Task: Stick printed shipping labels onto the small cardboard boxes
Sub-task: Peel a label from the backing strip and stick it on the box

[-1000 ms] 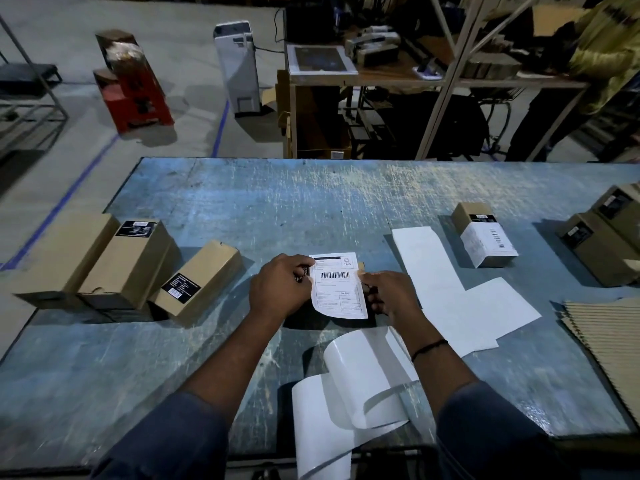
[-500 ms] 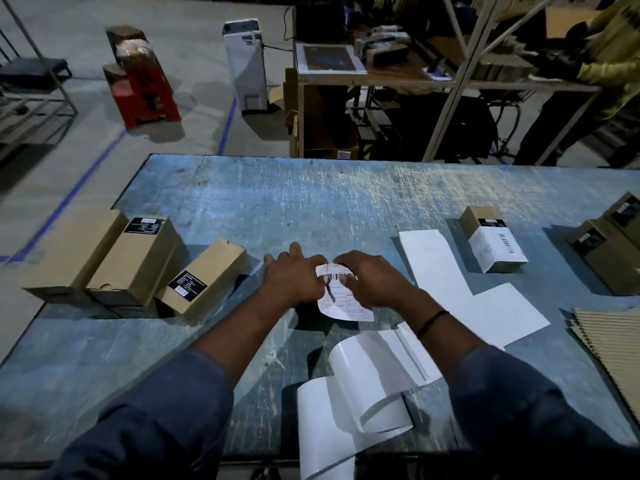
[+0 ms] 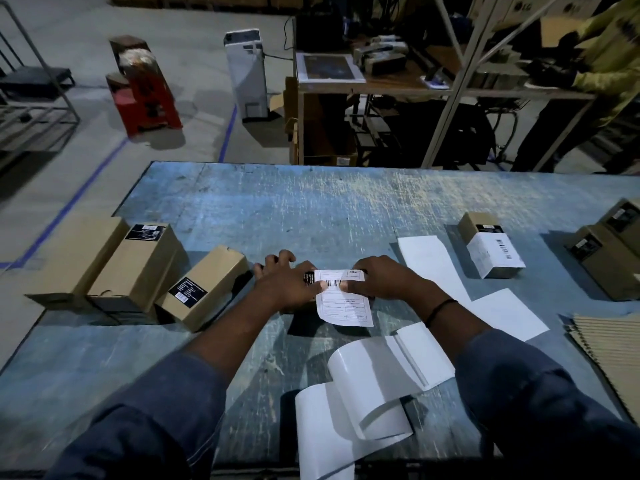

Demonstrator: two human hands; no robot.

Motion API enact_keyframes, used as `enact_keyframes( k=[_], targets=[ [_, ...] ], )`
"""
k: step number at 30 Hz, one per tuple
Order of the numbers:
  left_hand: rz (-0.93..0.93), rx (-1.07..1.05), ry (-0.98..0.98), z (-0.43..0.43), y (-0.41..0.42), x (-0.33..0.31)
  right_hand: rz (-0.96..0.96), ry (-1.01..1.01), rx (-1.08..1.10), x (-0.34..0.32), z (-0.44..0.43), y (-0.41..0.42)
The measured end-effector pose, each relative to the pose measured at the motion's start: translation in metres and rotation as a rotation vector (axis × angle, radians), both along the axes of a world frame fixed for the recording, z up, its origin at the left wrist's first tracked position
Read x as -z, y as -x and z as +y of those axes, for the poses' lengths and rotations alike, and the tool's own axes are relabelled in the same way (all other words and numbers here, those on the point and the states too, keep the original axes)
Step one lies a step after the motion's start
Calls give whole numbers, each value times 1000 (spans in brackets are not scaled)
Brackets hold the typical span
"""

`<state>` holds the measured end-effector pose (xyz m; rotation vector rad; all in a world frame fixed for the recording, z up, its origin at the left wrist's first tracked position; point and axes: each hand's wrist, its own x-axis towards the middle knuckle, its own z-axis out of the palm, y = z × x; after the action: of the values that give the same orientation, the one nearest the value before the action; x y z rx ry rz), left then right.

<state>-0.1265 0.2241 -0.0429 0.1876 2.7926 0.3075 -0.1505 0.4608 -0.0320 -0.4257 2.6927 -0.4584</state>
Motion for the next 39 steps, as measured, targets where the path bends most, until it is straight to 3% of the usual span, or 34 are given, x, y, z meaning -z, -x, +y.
enact_keyframes(
  k=[5, 9, 11, 15, 22, 26, 29, 33, 39],
  targets=[
    [161, -95, -14, -4, -10, 9, 170, -74, 183, 9, 0, -18],
    [512, 48, -229, -5, -31, 26, 379, 190, 121, 29, -2, -54],
    [441, 134, -340, -4, -41, 35, 365, 271, 51, 37, 3, -65],
    [272, 144, -357, -7, -47, 41, 235, 329, 1, 44, 13, -69],
    [40, 131, -401, -19, 0, 20, 100, 386, 68, 25, 22, -34],
    [-84, 273, -540, -19, 28, -1, 14, 414, 115, 2, 24, -16],
    [55, 250, -491, -18, 26, 2, -38, 450, 160, 2, 22, -11],
    [177, 122, -571, -15, 18, 9, 2, 489, 179, 5, 19, -13],
    [132, 170, -599, -17, 28, 8, 117, 369, -148, 24, 21, -14]
  ],
)
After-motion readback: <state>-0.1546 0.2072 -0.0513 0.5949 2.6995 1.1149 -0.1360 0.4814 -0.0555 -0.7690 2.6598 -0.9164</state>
